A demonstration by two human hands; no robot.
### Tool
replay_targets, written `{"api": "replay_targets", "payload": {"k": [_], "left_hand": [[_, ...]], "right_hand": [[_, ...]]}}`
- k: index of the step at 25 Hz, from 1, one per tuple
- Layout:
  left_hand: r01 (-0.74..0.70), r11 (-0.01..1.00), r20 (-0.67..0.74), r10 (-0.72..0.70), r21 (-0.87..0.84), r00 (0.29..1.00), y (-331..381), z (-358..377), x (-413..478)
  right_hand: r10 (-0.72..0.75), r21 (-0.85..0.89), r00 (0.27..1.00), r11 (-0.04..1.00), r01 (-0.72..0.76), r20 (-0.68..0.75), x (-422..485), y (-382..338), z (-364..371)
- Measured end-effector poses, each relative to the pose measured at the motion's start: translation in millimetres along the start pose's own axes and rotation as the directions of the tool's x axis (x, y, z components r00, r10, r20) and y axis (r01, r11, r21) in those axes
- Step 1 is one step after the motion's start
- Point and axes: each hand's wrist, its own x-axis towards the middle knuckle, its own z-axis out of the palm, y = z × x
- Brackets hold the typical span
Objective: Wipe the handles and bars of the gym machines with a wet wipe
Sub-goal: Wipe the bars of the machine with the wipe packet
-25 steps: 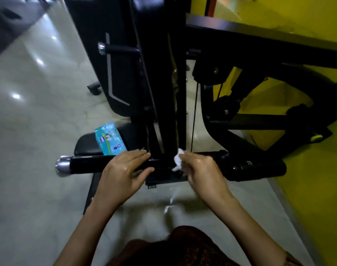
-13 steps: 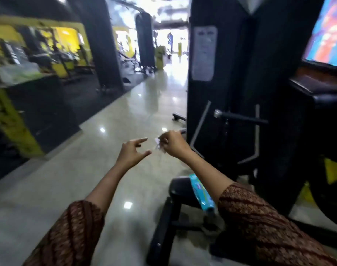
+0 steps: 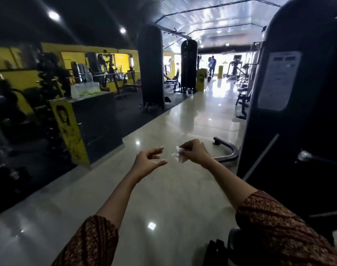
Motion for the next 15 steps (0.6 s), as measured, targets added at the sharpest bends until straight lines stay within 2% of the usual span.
{"api": "replay_targets", "payload": {"k": [5, 12, 15], "left_hand": [[0.043, 0.999, 0.051, -0.043, -0.003, 0.998, -21.2, -9.0, 79.8], [0.015, 1.000, 0.088, -0.015, -0.002, 0.996, -60.7, -12.9, 196.9], [-0.010, 0.997, 0.119, 0.019, -0.072, 0.993, -90.0, -17.3, 265.2]], "right_hand": [[-0.056, -0.094, 0.996, 0.994, 0.063, 0.070, 83.9, 12.3, 6.7], [-0.036, -0.122, 0.998, 0.992, 0.041, 0.042, 195.9, 45.1, 23.6], [-0.004, -0.102, 1.000, 0.995, 0.006, 0.019, 250.7, 65.0, 38.7]]}}
